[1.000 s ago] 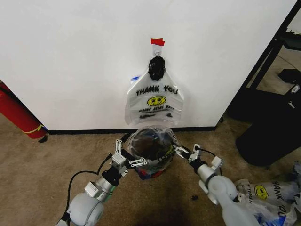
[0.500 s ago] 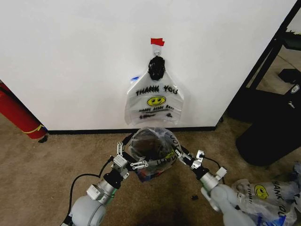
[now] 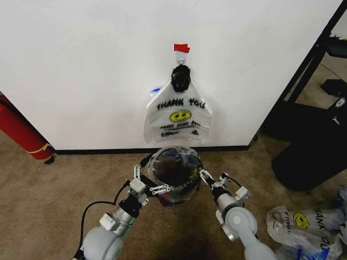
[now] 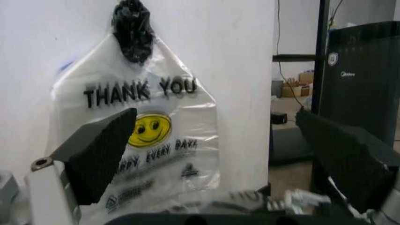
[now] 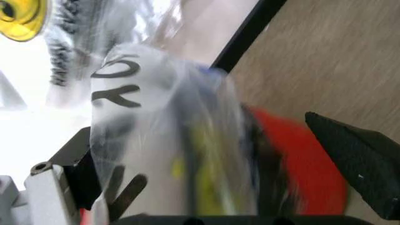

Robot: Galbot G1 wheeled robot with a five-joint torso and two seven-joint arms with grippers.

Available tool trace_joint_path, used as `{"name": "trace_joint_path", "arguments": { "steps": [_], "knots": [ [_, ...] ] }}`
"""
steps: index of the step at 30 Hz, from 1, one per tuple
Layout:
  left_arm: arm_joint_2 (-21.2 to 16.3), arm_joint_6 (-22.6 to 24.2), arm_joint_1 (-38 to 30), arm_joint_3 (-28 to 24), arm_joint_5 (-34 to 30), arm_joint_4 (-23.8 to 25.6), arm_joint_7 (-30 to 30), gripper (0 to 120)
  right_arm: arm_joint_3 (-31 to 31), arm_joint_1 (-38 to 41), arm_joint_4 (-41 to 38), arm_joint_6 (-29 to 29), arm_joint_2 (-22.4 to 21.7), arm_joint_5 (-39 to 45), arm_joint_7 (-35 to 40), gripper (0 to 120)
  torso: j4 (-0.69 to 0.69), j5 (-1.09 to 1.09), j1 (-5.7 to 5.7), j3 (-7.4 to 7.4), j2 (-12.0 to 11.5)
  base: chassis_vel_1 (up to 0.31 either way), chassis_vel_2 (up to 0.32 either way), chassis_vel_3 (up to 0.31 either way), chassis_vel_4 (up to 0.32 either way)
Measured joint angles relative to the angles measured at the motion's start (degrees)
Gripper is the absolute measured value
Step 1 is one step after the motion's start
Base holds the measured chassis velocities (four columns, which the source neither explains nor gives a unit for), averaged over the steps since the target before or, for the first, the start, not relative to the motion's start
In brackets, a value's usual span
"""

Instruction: Pick up the garbage bag from the wall and place it over the trash bin.

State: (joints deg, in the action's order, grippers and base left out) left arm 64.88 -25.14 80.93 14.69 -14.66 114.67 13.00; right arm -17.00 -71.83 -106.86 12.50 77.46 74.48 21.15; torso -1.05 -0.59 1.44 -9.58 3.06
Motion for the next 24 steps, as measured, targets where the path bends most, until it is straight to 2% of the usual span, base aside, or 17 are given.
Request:
{"name": "trace_joint_path", "arguments": {
  "steps": [6,11,13,15,16,18,20,24],
  "knots": [
    [0.4,0.0,-0.1,-0.4,0.0,-1.0,0.0,100,-1.4,1.8,-0.3,1.3,2.8,3.7,5.6,100,0.01,0.00,0.00,0.00,0.0,0.000,0.000,0.000,0.000],
    [0.5,0.0,0.0,-0.3,0.0,-1.2,0.0,100,-1.9,1.6,1.7,1.3,2.8,3.2,3.6,100,0.01,0.01,0.00,0.00,0.0,0.000,0.000,0.000,0.000],
    [0.5,0.0,0.1,-0.1,0.1,-1.2,0.1,100,-1.9,0.5,3.7,1.5,1.4,-1.4,-4.4,100,0.01,0.01,0.00,0.00,0.0,0.000,0.000,0.000,0.000],
    [0.5,-0.1,0.2,-0.1,0.2,-1.2,0.1,100,-2.3,-0.6,6.9,0.9,-0.4,-9.2,-17.4,100,0.01,0.02,0.00,0.00,0.0,0.000,0.000,0.000,0.000],
    [0.5,-0.1,0.2,-0.1,0.2,-1.2,0.1,100,-2.3,-0.6,6.9,0.9,-0.4,-9.2,-17.4,100,0.01,0.02,0.00,0.00,0.0,0.000,0.000,0.000,0.000],
    [0.7,0.0,0.1,-0.3,0.2,-1.7,0.1,100,-3.1,-1.2,8.9,0.2,-1.7,-13.2,-27.2,100,0.00,0.03,0.00,0.00,0.0,0.000,0.000,0.000,0.000],
    [1.6,0.3,-0.5,-1.1,0.4,-3.1,-0.4,100,-3.5,-1.1,9.4,-0.3,-2.4,-13.4,-30.0,100,0.00,0.02,0.00,0.00,0.0,0.000,0.000,0.000,0.000],
    [4.0,2.0,-2.5,-3.8,3.9,-6.8,-4.2,99,-3.6,-0.4,9.4,-0.7,-2.2,-12.8,-29.7,100,0.01,0.03,0.00,0.00,0.0,0.000,0.000,0.000,0.000]
  ]
}}
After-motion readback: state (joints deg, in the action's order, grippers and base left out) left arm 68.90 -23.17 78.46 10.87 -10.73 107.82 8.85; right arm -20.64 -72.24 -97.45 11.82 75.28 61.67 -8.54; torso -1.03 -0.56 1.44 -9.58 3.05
